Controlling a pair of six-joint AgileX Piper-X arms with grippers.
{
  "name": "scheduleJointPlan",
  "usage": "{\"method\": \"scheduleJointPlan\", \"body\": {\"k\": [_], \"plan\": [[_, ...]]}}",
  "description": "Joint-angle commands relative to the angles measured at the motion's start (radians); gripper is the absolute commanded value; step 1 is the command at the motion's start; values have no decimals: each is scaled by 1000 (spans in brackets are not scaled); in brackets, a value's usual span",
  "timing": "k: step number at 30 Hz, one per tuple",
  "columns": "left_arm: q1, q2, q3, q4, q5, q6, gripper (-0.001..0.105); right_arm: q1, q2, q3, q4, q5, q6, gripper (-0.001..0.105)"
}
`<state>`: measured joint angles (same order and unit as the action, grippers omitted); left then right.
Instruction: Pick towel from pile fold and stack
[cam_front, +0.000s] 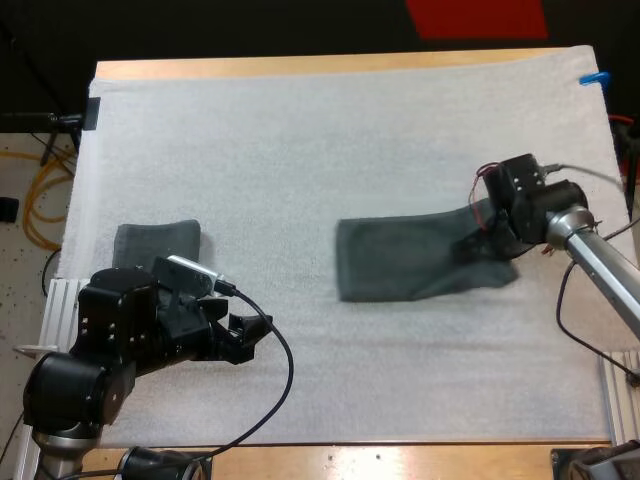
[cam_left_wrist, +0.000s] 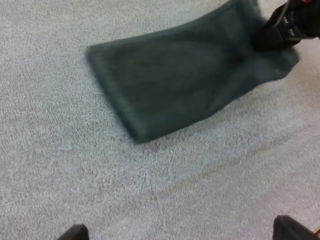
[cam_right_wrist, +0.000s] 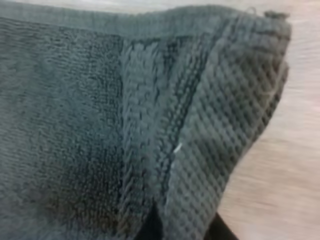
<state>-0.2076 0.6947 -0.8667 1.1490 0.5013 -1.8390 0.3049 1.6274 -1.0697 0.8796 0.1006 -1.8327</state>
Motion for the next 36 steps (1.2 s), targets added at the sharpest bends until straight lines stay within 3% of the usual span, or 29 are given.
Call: {"method": "scheduleJointPlan", "body": {"k": [1,4,10,15,20,26,33,36], "plan": [[2,-1,-6,-1,10,-4,69,1,-10,-25,45,103,-54,1],[2,-1,-6,-1,10,-4,69,1,-10,-54,79,206,-86,1],[2,-1,-6,-1,10,-4,69,24,-10,-83,98,205,-83,1],[2,-1,-6,-1,10,-4,69,107,-7,-83,92,121,-30,1],[2,-1,-6,-1,10,-4,69,203,-4,-83,-10,-69,140,1],[2,-1,-6,-1,12,-4,69,225,59,-83,-102,-272,313,1],[2,-1,-6,-1,11,-4,69,225,133,-83,-137,-353,358,1],[2,-1,-6,-1,11,-4,69,225,137,-83,-160,-353,373,10]]}}
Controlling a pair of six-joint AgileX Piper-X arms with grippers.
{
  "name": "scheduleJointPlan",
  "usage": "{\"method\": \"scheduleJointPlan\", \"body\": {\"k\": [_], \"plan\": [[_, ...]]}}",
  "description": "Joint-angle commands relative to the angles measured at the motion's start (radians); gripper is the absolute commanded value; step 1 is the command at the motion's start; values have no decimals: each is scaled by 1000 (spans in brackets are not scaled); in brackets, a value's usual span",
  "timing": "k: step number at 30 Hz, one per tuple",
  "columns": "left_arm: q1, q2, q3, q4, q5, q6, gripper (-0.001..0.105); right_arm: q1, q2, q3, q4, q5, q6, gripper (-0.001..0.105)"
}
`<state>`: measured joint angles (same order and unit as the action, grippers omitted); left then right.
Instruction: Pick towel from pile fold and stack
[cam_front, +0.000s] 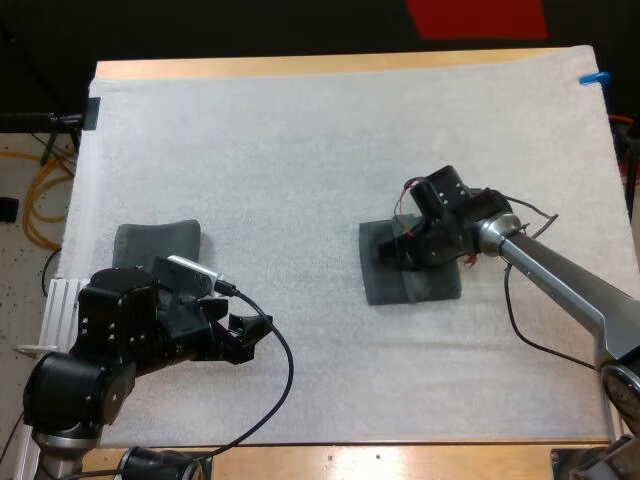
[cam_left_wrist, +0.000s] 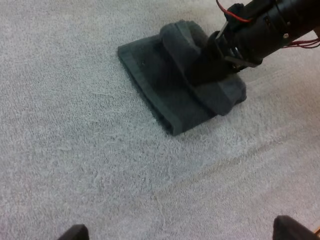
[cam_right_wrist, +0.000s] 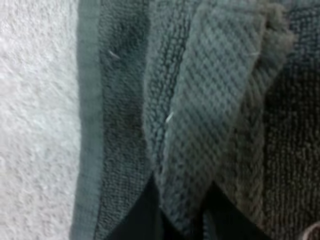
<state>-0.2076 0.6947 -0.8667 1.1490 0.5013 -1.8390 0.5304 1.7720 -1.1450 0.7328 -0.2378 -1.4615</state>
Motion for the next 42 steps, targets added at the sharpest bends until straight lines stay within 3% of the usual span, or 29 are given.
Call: {"method": "scheduleJointPlan", "body": {"k": [1,2,3,5,8,18,22,42], "plan": [[2,-1,-6,-1,11,-4,69,-1,-8,-8,-18,-19,2,18],[2,-1,-6,-1,11,-4,69,-1,-8,-11,-21,-36,2,29],[2,-1,-6,-1,11,-4,69,-1,-8,-13,-22,-40,2,34],[2,-1,-6,-1,11,-4,69,-1,-8,-28,-21,-58,-1,64],[2,-1,-6,-1,11,-4,69,-1,-12,-57,-11,-120,-50,82],[2,-1,-6,-1,11,-4,69,-1,-100,-78,68,-163,-60,80],[2,-1,-6,-1,11,-4,69,6,-92,-65,80,-241,-44,80],[2,-1,-6,-1,11,-4,69,162,89,-66,25,-244,25,80]]}}
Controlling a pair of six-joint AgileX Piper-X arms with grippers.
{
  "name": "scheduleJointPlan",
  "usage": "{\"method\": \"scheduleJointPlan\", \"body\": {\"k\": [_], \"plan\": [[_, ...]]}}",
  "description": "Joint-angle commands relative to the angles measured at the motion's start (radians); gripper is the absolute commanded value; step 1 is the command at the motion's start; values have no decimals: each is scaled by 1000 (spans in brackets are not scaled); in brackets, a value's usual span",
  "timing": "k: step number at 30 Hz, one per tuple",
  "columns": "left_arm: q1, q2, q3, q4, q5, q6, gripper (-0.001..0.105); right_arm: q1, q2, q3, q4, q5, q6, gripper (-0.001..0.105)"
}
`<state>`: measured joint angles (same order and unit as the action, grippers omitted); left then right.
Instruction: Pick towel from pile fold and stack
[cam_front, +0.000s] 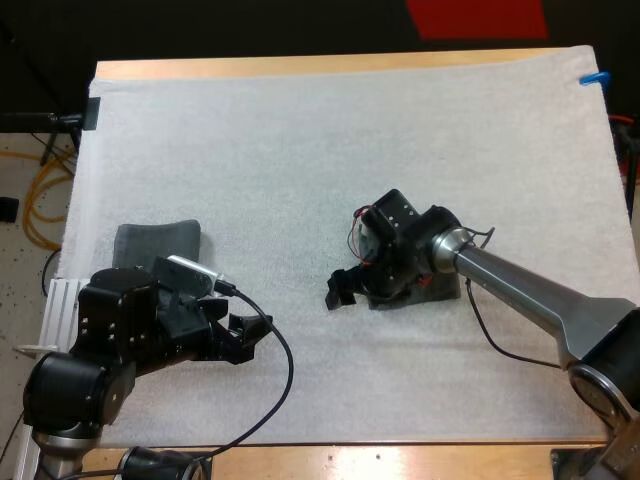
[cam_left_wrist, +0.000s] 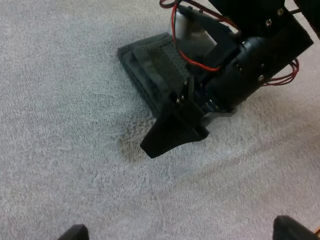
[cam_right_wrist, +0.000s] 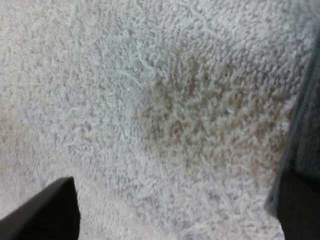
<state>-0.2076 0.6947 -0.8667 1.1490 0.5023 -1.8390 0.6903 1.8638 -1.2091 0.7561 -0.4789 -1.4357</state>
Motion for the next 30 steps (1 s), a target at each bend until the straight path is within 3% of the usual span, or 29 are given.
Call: {"method": "scheduleJointPlan", "body": {"k": [1,15,22,30], "plan": [[2,-1,-6,-1,10,-4,69,-1,-3,-2,1,-2,-2,80],[2,-1,-6,-10,1,16,69,-1,-318,-4,34,37,-116,80],[2,-1,-6,-32,-6,16,69,-1,-545,-4,70,209,-117,80],[2,-1,-6,-32,-6,16,69,-1,-766,-4,235,381,-116,80]]}}
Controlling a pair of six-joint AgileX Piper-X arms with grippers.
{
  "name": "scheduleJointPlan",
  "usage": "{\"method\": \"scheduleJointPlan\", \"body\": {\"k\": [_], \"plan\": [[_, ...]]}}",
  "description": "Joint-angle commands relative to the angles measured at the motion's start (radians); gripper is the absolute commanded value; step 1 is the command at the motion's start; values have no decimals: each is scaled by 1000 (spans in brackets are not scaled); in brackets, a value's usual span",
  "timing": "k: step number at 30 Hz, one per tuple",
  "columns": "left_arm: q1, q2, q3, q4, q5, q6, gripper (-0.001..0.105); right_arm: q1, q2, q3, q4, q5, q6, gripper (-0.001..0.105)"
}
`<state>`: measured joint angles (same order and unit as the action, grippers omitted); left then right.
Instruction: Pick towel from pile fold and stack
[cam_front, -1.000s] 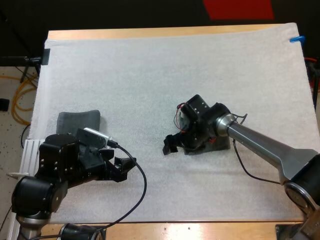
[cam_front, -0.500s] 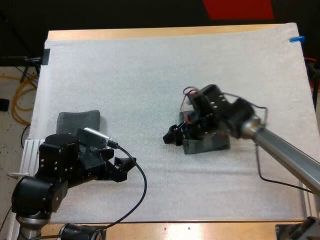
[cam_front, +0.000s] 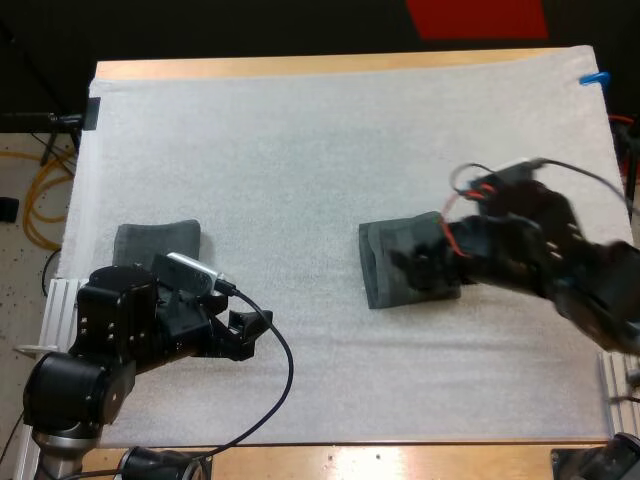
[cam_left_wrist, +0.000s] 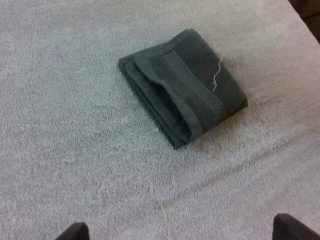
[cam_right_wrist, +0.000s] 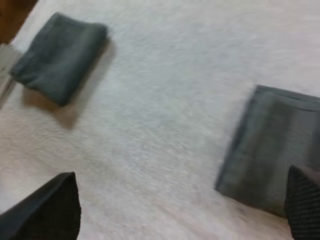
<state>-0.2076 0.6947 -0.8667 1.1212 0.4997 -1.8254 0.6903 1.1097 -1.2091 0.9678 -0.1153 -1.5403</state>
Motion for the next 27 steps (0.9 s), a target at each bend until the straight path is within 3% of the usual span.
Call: {"method": "scheduleJointPlan", "body": {"k": [1,8,15,23,27], "plan": [[2,-1,-6,-4,-4,3,69,-1,-37,-4,49,37,-10,80],[2,-1,-6,-4,-4,-2,69,-1,-192,-4,207,130,11,80],[2,-1,-6,-24,-4,-2,69,-1,-231,-4,240,202,11,80],[2,73,-6,-196,2,-118,69,-1,-231,-4,240,202,-13,80],[2,176,-6,-248,66,-152,69,-1,-231,-4,240,202,-13,80]]}}
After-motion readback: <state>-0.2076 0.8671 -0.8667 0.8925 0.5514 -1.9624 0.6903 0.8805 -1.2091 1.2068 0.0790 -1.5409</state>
